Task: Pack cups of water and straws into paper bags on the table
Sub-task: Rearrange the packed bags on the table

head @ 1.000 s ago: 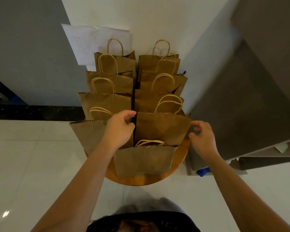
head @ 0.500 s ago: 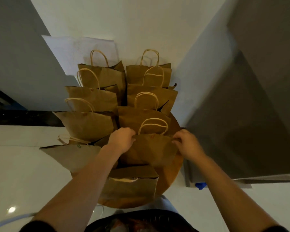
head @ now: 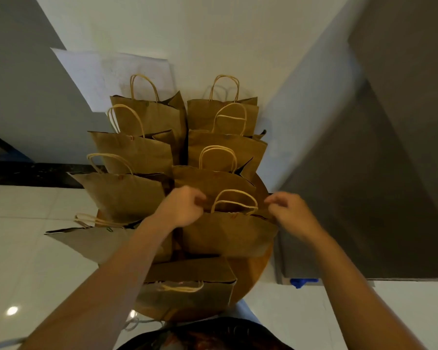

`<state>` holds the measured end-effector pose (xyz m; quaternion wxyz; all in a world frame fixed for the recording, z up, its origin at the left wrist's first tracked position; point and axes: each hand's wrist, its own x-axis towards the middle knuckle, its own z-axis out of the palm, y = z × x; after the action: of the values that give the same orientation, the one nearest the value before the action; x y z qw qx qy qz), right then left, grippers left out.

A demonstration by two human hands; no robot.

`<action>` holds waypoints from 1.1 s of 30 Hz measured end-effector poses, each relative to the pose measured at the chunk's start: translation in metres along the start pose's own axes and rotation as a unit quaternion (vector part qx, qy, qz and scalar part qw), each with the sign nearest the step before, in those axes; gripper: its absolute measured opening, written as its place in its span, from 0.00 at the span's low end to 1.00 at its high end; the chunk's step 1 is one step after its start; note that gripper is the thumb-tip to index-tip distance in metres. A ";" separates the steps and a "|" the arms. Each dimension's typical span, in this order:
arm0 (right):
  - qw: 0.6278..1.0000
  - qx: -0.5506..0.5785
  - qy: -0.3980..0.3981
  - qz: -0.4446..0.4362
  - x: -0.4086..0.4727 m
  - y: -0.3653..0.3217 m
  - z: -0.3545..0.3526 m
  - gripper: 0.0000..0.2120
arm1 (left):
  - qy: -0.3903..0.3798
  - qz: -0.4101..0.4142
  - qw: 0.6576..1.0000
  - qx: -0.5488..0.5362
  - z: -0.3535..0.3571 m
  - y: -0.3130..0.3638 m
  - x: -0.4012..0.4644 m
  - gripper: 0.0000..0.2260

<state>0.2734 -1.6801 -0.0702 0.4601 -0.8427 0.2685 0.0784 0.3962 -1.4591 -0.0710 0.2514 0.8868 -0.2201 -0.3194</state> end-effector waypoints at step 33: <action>0.989 -0.121 -0.068 -0.060 0.102 -0.024 -0.033 0.11 | 0.033 0.019 0.999 0.025 -0.029 0.007 0.083 0.18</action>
<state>0.3686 -1.7354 -0.0729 0.3759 -0.8995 0.1740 0.1393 0.4718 -1.5011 -0.0855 0.2421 0.8984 -0.2366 -0.2799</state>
